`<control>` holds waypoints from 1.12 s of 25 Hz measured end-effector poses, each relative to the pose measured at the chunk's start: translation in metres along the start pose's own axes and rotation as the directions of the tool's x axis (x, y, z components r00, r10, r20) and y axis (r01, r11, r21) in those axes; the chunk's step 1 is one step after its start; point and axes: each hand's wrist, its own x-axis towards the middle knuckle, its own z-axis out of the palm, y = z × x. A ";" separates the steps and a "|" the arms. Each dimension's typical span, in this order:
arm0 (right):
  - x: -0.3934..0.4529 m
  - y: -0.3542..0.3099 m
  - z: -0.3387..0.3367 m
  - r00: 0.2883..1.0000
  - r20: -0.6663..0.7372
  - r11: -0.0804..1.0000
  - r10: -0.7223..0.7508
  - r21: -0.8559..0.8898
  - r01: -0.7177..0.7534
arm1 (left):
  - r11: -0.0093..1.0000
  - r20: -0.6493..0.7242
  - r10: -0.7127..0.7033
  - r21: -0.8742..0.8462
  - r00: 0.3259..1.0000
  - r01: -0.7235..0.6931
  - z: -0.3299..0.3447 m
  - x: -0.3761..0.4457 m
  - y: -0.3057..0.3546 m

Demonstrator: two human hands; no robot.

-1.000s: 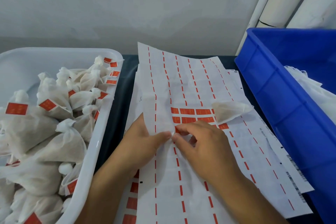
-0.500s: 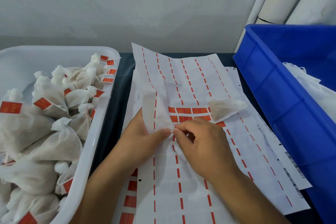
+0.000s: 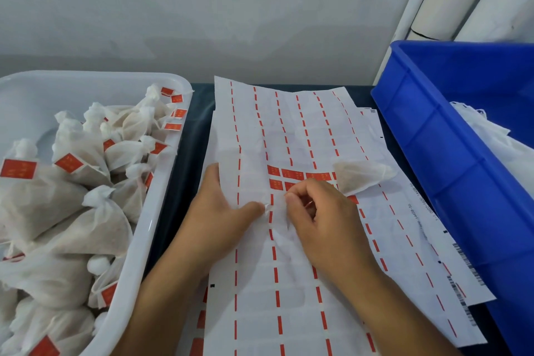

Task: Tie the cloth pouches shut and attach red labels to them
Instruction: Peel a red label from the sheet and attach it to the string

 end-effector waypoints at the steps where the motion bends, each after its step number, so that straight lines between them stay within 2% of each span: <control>1: 0.000 -0.001 -0.002 1.000 -0.003 0.998 0.025 0.058 -0.024 | 0.998 -0.032 0.043 0.046 0.999 -0.042 -0.001 0.000 -0.001; 5: 0.001 -0.007 -0.014 0.993 0.051 0.939 0.109 0.324 -0.119 | 0.946 -0.201 0.228 0.279 0.953 -0.167 -0.004 0.000 -0.007; 7: 0.005 -0.009 -0.021 0.986 0.093 0.866 0.138 0.473 -0.165 | 0.916 -0.175 0.251 0.361 0.952 -0.175 -0.005 0.002 -0.010; 10: 0.015 -0.009 -0.035 0.976 0.134 0.721 0.175 0.658 -0.219 | 0.870 -0.130 0.164 0.487 0.978 -0.081 -0.006 0.005 -0.012; 12: 0.024 -0.007 -0.045 0.977 0.130 0.630 0.168 0.748 -0.208 | 0.791 -0.158 0.209 0.608 0.965 -0.072 -0.003 0.004 -0.012; 14: 0.032 -0.003 -0.055 0.981 0.084 0.578 0.173 0.798 -0.170 | 0.687 -0.159 0.326 0.717 0.932 -0.118 0.002 -0.001 -0.004; 16: 0.040 0.005 -0.063 0.979 -0.005 0.586 0.205 0.801 -0.118 | 0.650 -0.109 0.403 0.733 0.909 -0.201 0.014 -0.004 0.007; 18: 0.047 0.016 -0.071 0.949 -0.144 0.605 0.281 0.794 -0.058 | 0.668 -0.027 0.414 0.688 0.910 -0.284 0.036 -0.003 0.025; 21: 0.054 0.034 -0.085 0.838 -0.375 0.646 0.397 0.762 0.035 | 0.581 0.083 0.524 0.693 0.847 -0.427 0.085 0.004 0.047; 23: 0.054 0.042 -0.091 0.778 -0.479 0.679 0.407 0.728 0.093 | 0.510 0.170 0.584 0.684 0.794 -0.522 0.114 0.016 0.056; 26: 0.051 0.049 -0.087 0.780 -0.520 0.739 0.348 0.664 0.113 | 0.433 0.295 0.552 0.698 0.780 -0.570 0.141 0.035 0.064; 28: 0.049 0.052 -0.084 0.806 -0.505 0.770 0.309 0.630 0.100 | 0.408 0.295 0.589 0.696 0.753 -0.591 0.146 0.044 0.064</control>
